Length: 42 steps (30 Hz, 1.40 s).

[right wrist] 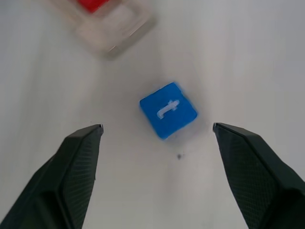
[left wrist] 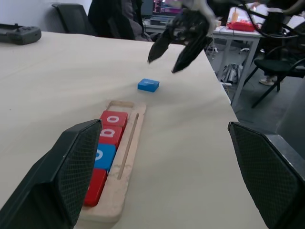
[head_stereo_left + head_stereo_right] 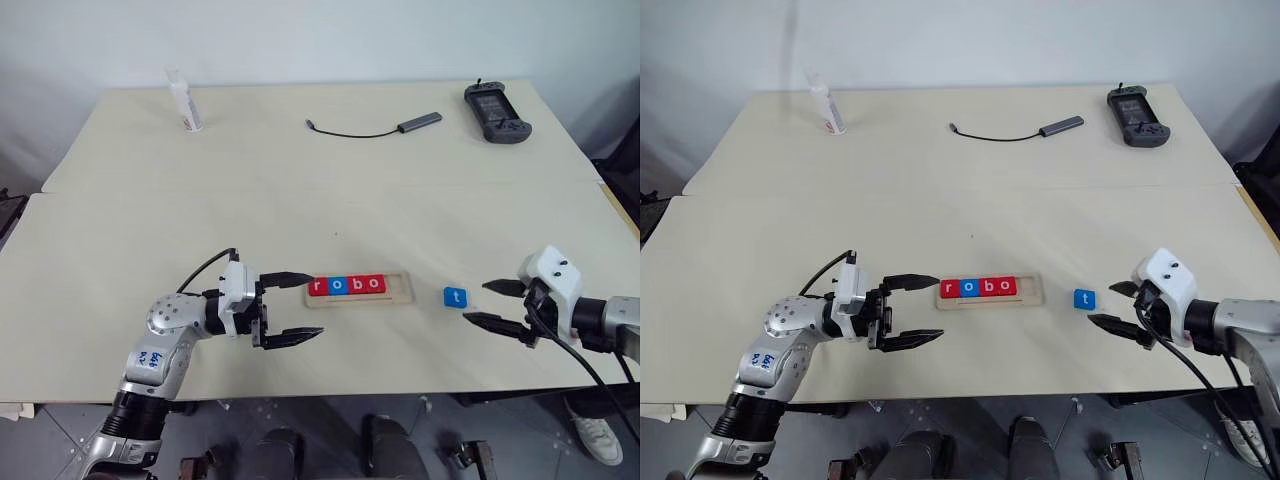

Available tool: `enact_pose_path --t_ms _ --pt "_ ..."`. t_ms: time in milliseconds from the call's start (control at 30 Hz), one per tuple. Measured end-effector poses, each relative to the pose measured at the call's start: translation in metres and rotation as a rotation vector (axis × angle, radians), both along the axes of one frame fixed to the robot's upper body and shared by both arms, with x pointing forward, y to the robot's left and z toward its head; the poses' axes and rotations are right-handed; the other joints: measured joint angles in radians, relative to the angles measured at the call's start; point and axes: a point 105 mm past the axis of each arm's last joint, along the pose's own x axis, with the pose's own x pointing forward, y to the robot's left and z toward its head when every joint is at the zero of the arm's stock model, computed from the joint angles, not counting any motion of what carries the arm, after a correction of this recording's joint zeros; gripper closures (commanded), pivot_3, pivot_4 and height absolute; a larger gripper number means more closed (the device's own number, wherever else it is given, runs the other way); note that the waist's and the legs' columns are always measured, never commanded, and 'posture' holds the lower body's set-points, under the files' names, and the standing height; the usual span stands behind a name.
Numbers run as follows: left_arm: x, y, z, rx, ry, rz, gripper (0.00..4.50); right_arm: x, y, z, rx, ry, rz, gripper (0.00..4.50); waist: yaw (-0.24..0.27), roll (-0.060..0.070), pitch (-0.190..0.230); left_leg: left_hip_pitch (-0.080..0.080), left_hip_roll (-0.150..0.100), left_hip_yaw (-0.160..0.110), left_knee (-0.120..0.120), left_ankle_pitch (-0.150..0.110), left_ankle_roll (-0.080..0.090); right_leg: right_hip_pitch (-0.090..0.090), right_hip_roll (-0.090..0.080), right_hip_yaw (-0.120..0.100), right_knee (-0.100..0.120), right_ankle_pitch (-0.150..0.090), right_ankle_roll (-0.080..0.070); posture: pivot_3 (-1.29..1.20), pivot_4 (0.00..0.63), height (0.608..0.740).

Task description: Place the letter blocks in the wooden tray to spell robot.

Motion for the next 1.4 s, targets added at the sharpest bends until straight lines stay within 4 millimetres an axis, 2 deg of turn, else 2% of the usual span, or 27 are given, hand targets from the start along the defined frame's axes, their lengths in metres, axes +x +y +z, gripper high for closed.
enact_pose_path --t_ms 67,200,300,400,567,600,667,767,933,1067,1133,1300,1400 --pt "-0.001 0.001 0.000 0.005 0.004 0.000 0.00 0.007 -0.003 -0.007 -0.030 0.005 0.050 0.63 0.001 0.000 0.000 0.000 0.000 0.000 0.000 0.000 0.000 -0.001 0.000 0.000 0.000 0.000 0.000 0.00 0.150 0.740" --pt "-0.005 0.005 0.001 0.017 -0.002 -0.004 0.00 0.027 -0.001 -0.008 -0.044 -0.021 0.098 0.63 0.001 0.000 0.000 -0.001 0.000 0.000 0.000 0.000 0.000 -0.001 -0.001 0.000 0.000 0.000 0.000 0.00 0.150 0.740" --pt "-0.006 0.005 0.001 0.017 -0.003 0.004 0.00 0.033 0.001 -0.011 -0.054 -0.017 0.125 0.63 0.005 0.000 0.000 -0.001 0.000 -0.001 0.000 0.000 -0.001 -0.001 -0.001 -0.001 0.000 0.000 0.000 0.00 0.150 0.740" --pt "-0.007 0.007 -0.001 0.021 0.008 0.017 0.00 0.033 0.001 -0.012 -0.058 -0.004 0.147 1.23 0.007 0.000 0.000 -0.001 0.000 -0.002 0.000 0.000 -0.001 0.000 -0.001 -0.001 -0.001 0.000 0.000 0.00 0.150 0.740" --pt "-0.008 0.011 0.001 0.032 -0.005 0.037 0.00 0.033 0.004 -0.011 -0.053 0.020 0.185 2.88 0.006 0.000 0.000 -0.001 0.000 -0.002 0.000 0.000 -0.001 0.000 -0.001 -0.001 -0.001 0.000 0.000 0.00 0.150 0.740" --pt "-0.007 0.012 0.002 0.030 -0.008 0.048 0.00 0.033 0.005 -0.011 -0.057 0.022 0.193 3.06 0.006 0.000 0.000 -0.001 0.000 -0.002 0.000 0.000 -0.001 0.000 -0.001 -0.001 -0.001 0.000 0.000 0.00 0.150 0.740" --pt "-0.006 0.014 0.002 0.029 -0.011 0.059 0.00 0.036 0.007 -0.009 -0.058 0.020 0.209 3.05 0.005 0.000 0.000 -0.001 0.000 -0.001 0.000 0.000 -0.001 -0.001 -0.001 -0.001 -0.001 0.000 0.000 0.00 0.150 0.740" --pt "-0.006 0.014 0.003 0.028 -0.014 0.069 0.00 0.040 0.021 0.003 -0.023 -0.009 0.263 3.05 0.001 0.001 0.000 -0.001 0.000 -0.001 0.000 0.000 -0.001 -0.001 -0.001 -0.001 -0.001 0.000 0.000 0.00 0.150 0.740" --pt "-0.004 0.015 0.004 0.021 -0.027 0.091 0.00 0.044 0.055 0.026 -0.049 -0.048 0.400 3.05 0.001 0.001 0.000 -0.001 0.000 -0.002 0.000 0.000 -0.001 -0.001 -0.001 -0.001 -0.001 0.000 0.000 0.00 0.150 0.740" --pt "-0.004 0.015 0.004 0.015 -0.036 0.103 0.00 0.051 0.083 0.019 -0.069 -0.038 0.469 3.05 0.003 0.001 0.000 -0.002 0.000 -0.002 0.000 0.000 -0.001 -0.002 -0.001 -0.001 -0.001 0.000 0.000 0.00 0.150 0.740" --pt "-0.003 0.016 0.004 0.014 -0.035 0.112 0.00 0.055 0.087 0.014 -0.090 -0.031 0.480 3.05 0.007 0.001 0.000 -0.002 -0.001 -0.002 0.000 0.000 -0.001 -0.002 -0.001 -0.001 -0.001 0.000 0.000 0.00 0.150 0.740" --pt "-0.004 0.016 0.003 0.010 -0.034 0.132 0.00 0.062 0.082 0.004 -0.134 -0.026 0.476 3.05 0.012 0.001 0.000 -0.002 -0.001 -0.002 0.000 0.000 -0.001 -0.002 -0.001 -0.002 -0.001 0.000 0.000 0.00 0.150 0.740" --pt "-0.006 0.014 0.004 0.008 -0.039 0.133 0.00 0.066 0.085 0.006 -0.137 -0.036 0.490 3.05 0.006 0.001 0.000 -0.002 0.000 -0.002 0.000 0.000 -0.001 -0.002 -0.001 -0.002 -0.001 0.000 0.000 0.00 0.150 0.740"
